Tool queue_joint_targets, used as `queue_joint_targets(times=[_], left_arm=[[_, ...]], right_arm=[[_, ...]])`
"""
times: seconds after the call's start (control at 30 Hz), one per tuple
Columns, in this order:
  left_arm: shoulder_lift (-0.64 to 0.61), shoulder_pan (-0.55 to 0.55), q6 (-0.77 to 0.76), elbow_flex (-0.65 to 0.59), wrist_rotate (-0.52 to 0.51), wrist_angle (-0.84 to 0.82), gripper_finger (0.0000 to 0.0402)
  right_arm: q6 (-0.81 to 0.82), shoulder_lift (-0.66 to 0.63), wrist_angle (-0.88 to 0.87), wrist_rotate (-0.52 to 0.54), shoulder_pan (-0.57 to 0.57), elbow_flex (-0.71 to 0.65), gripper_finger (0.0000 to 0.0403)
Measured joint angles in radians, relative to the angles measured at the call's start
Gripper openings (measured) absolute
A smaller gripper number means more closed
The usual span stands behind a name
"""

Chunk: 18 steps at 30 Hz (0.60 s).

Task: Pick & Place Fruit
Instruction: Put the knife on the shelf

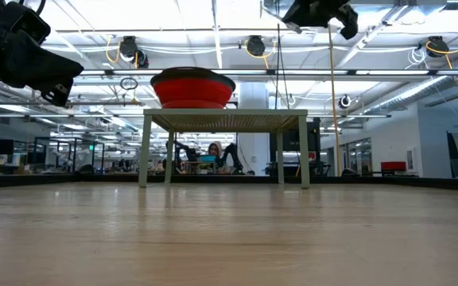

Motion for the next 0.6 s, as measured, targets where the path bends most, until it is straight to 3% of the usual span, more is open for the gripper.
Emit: queue_joint_targets(times=[0.3,0.6], left_arm=[[0.0,0.0,0.006,0.0,0.0,0.0,0.0024],[0.0,0.0,0.006,0.0,0.0,0.0,0.0024]], right_arm=[[0.012,0.086,0.096,0.002,-0.046,0.0,0.0036],[0.101,0.124,0.05,-0.01,-0.106,0.0,0.0035]])
